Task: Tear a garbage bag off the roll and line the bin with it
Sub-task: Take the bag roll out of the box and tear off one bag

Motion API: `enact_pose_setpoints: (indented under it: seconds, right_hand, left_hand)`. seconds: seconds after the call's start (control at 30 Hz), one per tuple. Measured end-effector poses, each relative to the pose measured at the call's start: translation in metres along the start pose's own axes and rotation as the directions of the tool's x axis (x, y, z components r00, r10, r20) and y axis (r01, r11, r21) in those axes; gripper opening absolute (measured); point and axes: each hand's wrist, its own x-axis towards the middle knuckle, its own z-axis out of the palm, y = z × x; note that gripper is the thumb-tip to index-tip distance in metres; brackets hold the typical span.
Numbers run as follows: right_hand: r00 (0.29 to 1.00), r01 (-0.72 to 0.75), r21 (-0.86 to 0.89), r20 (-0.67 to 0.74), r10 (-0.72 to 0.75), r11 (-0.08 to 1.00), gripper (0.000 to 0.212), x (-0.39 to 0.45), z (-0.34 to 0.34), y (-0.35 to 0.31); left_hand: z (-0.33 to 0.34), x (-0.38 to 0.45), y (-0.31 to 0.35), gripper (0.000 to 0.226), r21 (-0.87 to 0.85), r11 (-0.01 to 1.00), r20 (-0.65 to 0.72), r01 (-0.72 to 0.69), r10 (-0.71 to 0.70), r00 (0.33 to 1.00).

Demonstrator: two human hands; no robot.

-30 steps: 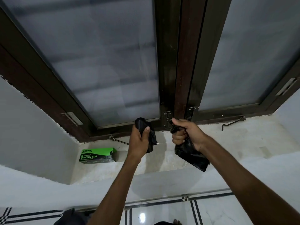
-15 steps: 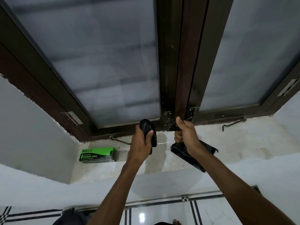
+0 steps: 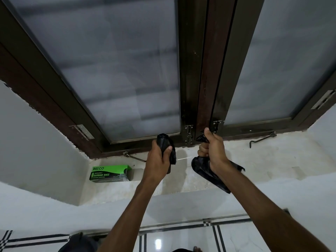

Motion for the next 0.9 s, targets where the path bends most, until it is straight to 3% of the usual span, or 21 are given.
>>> enact_pose_setpoints:
  seconds: [0.07, 0.13, 0.23, 0.37, 0.5, 0.6, 0.73, 0.8, 0.9]
  right_hand:
    - [0.989, 0.081, -0.200, -0.107, -0.104, 0.976, 0.038, 0.006, -0.021, -0.010]
    - [0.944, 0.124, -0.339, -0.249, -0.217, 0.932, 0.039, 0.020, -0.063, -0.035]
    - [0.943, 0.170, -0.095, -0.273, -0.190, 0.981, 0.029, 0.030, -0.093, -0.061]
    - [0.986, 0.166, -0.166, 0.017, -0.165, 0.972, 0.031, 0.022, -0.036, -0.042]
    - [0.989, 0.127, -0.305, 0.111, -0.097, 0.944, 0.029, 0.023, -0.019, -0.017]
    - [0.964, 0.121, -0.481, 0.266, 0.013, 0.868, 0.022, 0.024, -0.022, 0.000]
    - [0.898, 0.250, -0.634, 0.434, 0.069, 0.732, 0.017, 0.018, -0.031, 0.015]
    - [0.893, 0.346, -0.707, 0.449, 0.014, 0.617, 0.029, 0.017, -0.034, 0.020]
    - [0.932, 0.345, -0.804, 0.354, -0.077, 0.484, 0.038, 0.016, -0.033, 0.025]
  left_hand:
    - [-0.017, -0.001, -0.017, 0.035, 0.118, 0.993, -0.022, 0.008, -0.005, 1.000]
    - [-0.057, -0.002, -0.047, 0.034, 0.212, 0.969, -0.170, 0.126, -0.090, 0.981]
    - [-0.100, 0.012, -0.056, 0.043, 0.038, 0.975, -0.336, 0.220, -0.195, 0.921]
    - [-0.059, 0.034, -0.018, 0.038, -0.355, 0.918, -0.205, 0.180, -0.264, 0.942]
    - [-0.028, 0.028, -0.014, 0.038, -0.687, 0.665, -0.018, 0.291, -0.416, 0.909]
    - [-0.015, 0.016, -0.017, 0.037, -0.722, 0.597, 0.062, 0.349, -0.447, 0.892]
    - [-0.006, 0.007, -0.032, 0.039, -0.721, 0.551, 0.118, 0.421, -0.501, 0.857]
    - [-0.007, 0.005, -0.035, 0.039, -0.739, 0.514, 0.131, 0.436, -0.525, 0.841]
    - [-0.009, 0.004, -0.036, 0.037, -0.772, 0.453, 0.146, 0.446, -0.556, 0.818]
